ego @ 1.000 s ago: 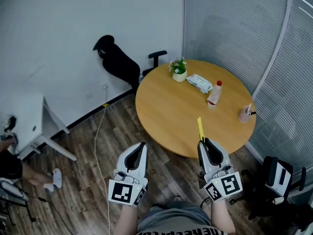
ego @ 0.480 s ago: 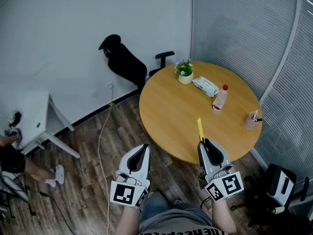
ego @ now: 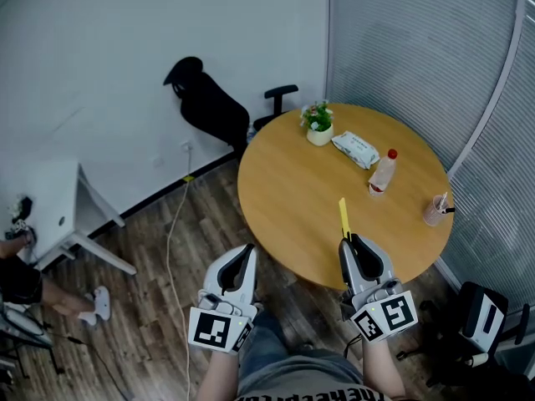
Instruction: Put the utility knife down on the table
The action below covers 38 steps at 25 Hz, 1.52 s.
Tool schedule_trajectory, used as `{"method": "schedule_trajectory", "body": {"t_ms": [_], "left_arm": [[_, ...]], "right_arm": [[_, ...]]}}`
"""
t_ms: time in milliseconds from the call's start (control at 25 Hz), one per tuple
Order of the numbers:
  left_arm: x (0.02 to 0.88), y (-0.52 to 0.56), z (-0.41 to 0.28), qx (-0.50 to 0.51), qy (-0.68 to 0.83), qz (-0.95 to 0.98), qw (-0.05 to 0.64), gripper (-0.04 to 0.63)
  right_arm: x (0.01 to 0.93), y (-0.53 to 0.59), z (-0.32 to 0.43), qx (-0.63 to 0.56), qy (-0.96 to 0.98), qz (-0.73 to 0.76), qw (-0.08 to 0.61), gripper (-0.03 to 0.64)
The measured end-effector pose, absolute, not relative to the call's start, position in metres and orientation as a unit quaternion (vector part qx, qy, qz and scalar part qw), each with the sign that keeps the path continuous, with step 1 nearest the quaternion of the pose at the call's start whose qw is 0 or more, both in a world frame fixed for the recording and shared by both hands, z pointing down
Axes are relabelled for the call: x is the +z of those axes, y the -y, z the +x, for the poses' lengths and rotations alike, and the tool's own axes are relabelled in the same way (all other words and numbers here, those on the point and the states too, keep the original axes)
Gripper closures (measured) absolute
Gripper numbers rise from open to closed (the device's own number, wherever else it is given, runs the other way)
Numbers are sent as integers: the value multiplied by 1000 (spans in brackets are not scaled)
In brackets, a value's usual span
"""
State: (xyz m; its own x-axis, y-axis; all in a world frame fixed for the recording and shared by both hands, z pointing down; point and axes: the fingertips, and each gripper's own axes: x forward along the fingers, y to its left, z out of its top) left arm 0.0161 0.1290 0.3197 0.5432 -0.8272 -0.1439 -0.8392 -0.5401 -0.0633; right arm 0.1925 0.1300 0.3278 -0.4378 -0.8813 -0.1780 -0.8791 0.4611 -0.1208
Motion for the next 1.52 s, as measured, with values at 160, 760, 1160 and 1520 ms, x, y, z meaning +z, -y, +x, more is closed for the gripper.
{"method": "schedule_trajectory", "body": {"t_ms": [160,760,1160,1520], "left_arm": [[320,-102,7,51,-468,-880,62,583],[313,6,-25,53,-447,-891,56,583],[310,60,-52,53,-429,-900,54,583],[306,103,-75,59,-407,-910,59,583]], "right_arm": [[328,-107,185,-5,-843,-526,110,551],[323,-11,153,-7,-829,-549,110,551],[320,36,128,-8,-815,-568,115,551],[317,70,107,-1,-799,-589,120,551]]}}
